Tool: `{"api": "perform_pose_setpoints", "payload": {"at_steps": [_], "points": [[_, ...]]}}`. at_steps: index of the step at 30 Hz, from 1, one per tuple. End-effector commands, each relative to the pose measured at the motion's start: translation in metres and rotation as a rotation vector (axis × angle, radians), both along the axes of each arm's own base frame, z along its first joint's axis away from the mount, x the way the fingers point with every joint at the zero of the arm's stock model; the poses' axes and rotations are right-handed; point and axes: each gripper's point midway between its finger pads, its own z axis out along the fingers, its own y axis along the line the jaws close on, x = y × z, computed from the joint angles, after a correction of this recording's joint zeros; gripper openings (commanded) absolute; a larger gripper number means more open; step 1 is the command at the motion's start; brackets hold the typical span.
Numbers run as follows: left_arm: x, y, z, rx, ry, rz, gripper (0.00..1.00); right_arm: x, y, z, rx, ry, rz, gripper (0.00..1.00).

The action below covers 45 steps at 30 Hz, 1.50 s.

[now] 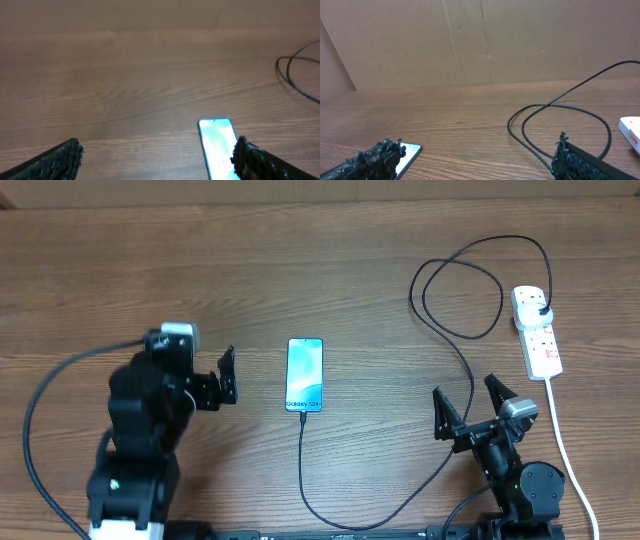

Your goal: Plug charger to phone and switch on socket

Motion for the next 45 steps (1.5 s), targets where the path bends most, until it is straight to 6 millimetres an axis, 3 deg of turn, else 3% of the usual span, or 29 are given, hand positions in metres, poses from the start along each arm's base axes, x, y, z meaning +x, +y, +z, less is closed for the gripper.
{"api": "perform_pose_setpoints", "payload": {"at_steps": [1, 12, 23, 36, 45], "points": [[-0.007, -0.006, -0.01, -0.002, -0.085, -0.038, 0.99, 0.0, 0.001, -0.002, -0.001, -0.006, 0.005, 1.0], [-0.018, -0.001, -0.025, -0.006, -0.335, -0.017, 1.0, 0.0, 0.001, -0.002, -0.001, -0.006, 0.005, 1.0], [-0.03, 0.021, -0.041, 0.014, -0.389, 0.077, 1.0, 0.0, 0.001, -0.001, -0.001, -0.006, 0.005, 1.0], [-0.042, 0.031, -0.087, 0.022, -0.392, 0.116, 1.0, 0.0, 0.001, -0.001, -0.001, -0.006, 0.005, 1.0], [-0.046, 0.033, -0.082, 0.042, -0.42, 0.123, 0.99, 0.0, 0.001, -0.001, -0.001, -0.006, 0.005, 1.0]]}}
